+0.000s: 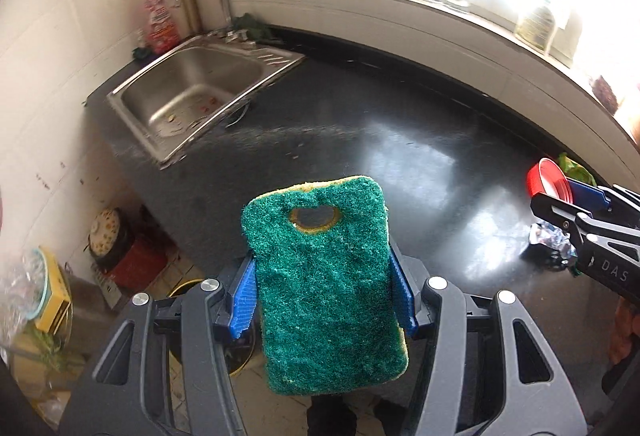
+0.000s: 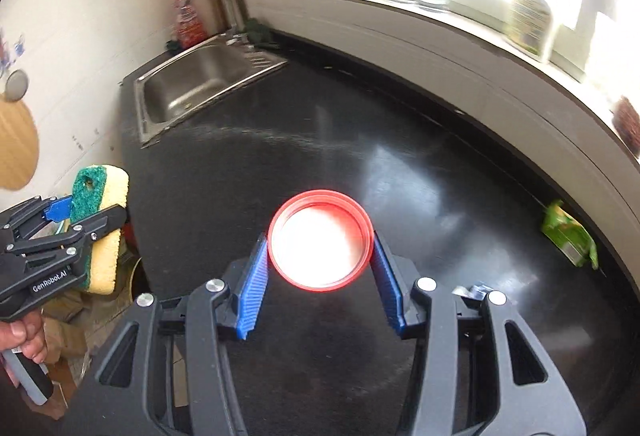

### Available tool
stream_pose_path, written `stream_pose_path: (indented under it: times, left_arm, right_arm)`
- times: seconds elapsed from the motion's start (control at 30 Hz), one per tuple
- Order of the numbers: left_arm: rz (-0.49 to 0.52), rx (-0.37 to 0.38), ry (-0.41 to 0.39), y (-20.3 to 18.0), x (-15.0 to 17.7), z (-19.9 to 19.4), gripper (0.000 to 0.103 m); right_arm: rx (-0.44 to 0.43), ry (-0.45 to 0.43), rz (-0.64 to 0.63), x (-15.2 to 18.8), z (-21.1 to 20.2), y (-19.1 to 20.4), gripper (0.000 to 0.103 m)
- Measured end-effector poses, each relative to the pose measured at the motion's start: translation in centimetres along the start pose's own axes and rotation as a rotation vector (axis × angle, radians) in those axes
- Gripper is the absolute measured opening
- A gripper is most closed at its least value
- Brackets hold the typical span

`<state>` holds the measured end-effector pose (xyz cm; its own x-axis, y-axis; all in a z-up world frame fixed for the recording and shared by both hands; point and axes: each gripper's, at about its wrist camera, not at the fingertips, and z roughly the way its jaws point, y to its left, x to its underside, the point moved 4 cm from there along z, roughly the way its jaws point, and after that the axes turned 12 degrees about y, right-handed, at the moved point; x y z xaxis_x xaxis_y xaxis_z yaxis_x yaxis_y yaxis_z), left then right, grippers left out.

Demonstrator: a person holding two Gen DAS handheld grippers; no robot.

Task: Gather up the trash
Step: 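Carry the green sponge and red lid over the bin, then open both grippers to drop the sponge and lid into the bin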

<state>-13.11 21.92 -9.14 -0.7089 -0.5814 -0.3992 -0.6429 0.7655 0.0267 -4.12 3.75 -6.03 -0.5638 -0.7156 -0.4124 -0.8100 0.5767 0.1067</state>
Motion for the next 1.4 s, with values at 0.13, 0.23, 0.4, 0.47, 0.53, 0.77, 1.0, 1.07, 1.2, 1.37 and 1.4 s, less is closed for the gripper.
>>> stream_pose_path:
  times: [0.13, 0.23, 0.4, 0.47, 0.53, 0.77, 1.0, 1.07, 1.2, 1.37, 1.4]
  left_arm:
    - [-0.128, -0.058, 0.017, 6.4, 2.7, -0.5, 0.054]
    - [-0.202, -0.087, 0.034, 10.2, 4.6, -0.7, 0.054]
    - [-0.314, -0.124, 0.062, 15.5, 8.0, -0.7, 0.054]
    - [-0.343, -0.127, 0.071, 16.9, 8.8, -0.5, 0.054]
    - [-0.367, -0.127, 0.078, 18.2, 9.5, 0.0, 0.054]
    - [-0.444, -0.074, 0.090, 22.0, 12.5, 3.2, 0.054]
    - [-0.503, -0.015, 0.095, 25.3, 14.5, 8.0, 0.055]
    - [-0.504, -0.005, 0.107, 25.9, 14.7, 9.3, 0.055]
    - [-0.504, 0.004, 0.126, 26.5, 15.1, 11.2, 0.055]
    - [-0.513, 0.019, 0.135, 27.6, 15.5, 12.6, 0.055]
    - [-0.511, 0.017, 0.133, 27.6, 15.4, 12.7, 0.056]
  right_arm:
    - [-0.080, 0.016, -0.153, -2.0, 1.6, 7.6, 0.049]
    - [-0.136, 0.035, -0.251, -2.8, 2.6, 13.2, 0.049]
    - [-0.215, 0.066, -0.387, -3.0, 4.0, 21.3, 0.049]
    - [-0.236, 0.085, -0.424, -2.9, 4.7, 23.8, 0.049]
    - [-0.258, 0.109, -0.458, -2.6, 5.6, 26.3, 0.049]
    - [-0.318, 0.209, -0.526, -2.5, 9.1, 32.8, 0.049]
    - [-0.341, 0.312, -0.537, -2.6, 13.7, 36.8, 0.049]
    - [-0.337, 0.337, -0.540, -2.5, 14.9, 37.7, 0.049]
    - [-0.318, 0.371, -0.542, -2.5, 16.7, 38.8, 0.049]
    - [-0.298, 0.377, -0.564, -2.8, 17.6, 39.5, 0.049]
    - [-0.295, 0.376, -0.567, -2.7, 17.8, 39.6, 0.049]
